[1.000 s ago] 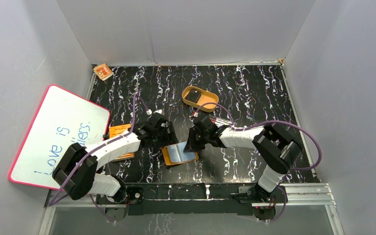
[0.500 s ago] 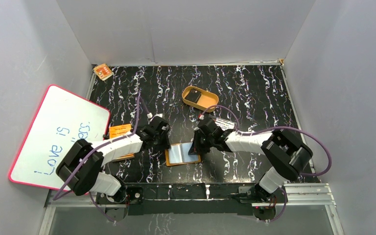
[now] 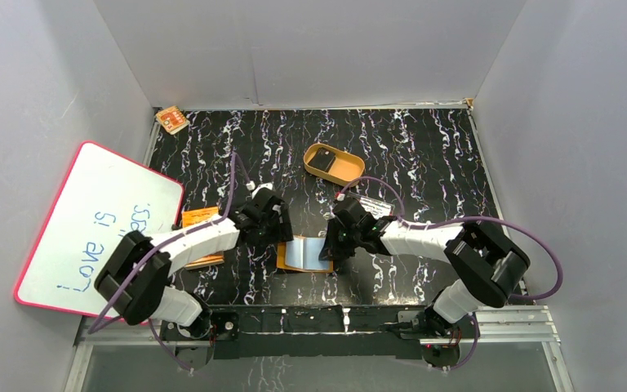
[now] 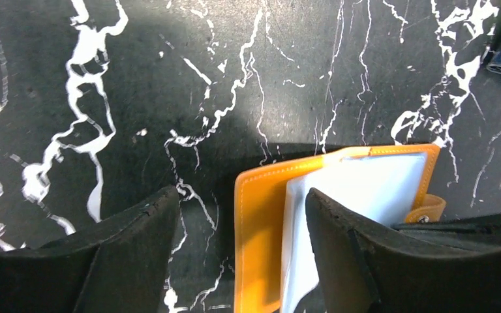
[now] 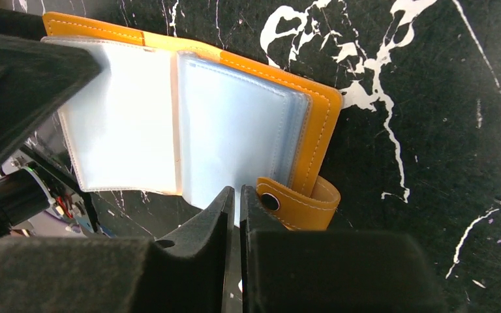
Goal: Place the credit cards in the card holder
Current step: Open the card holder at the center of the board.
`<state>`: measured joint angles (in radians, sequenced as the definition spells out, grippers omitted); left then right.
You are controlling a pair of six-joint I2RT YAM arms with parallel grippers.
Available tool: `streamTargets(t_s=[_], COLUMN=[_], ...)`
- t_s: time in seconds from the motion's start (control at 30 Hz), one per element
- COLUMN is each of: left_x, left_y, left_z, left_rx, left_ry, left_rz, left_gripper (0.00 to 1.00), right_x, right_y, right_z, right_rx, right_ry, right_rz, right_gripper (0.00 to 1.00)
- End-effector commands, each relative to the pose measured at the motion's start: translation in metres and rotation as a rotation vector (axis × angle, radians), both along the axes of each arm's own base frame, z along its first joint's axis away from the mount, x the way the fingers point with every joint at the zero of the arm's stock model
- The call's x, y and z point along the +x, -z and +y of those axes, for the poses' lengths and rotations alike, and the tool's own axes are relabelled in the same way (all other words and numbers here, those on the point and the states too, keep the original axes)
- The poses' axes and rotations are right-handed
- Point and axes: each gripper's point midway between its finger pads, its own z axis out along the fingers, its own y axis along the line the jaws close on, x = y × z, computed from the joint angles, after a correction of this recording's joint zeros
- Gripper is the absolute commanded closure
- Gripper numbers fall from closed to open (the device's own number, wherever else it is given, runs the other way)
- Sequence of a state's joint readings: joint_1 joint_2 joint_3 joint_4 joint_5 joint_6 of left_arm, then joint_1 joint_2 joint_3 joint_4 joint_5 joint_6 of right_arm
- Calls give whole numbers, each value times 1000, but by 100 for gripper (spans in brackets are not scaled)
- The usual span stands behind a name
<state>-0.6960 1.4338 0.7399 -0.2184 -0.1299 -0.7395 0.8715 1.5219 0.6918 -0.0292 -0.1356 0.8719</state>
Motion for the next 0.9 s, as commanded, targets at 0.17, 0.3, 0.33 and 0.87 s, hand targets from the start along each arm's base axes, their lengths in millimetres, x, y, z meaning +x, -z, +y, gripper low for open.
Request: streamTargets(t_s=[0.17,0.3,0.33,0.87], left_x=[10,10,10,-26], left_y=[-86,-118,-125,-22], left_z=[-5,-29,-38,-46], left_rx=[-126,-273,-319,-327], left_ry=[-31,25,48,60], left_rz=[-159,-189,-197,50], left_gripper=[29,30,32,83], right_x=[9,11,11,14], right_y=[-18,-20,-20,-28], right_z=[7,8,9,13], right_rx=[17,20,21,35], right_ry=[1,1,1,0], right_rz=[-40,-45,-46,-57], right_gripper=[81,81,81,80])
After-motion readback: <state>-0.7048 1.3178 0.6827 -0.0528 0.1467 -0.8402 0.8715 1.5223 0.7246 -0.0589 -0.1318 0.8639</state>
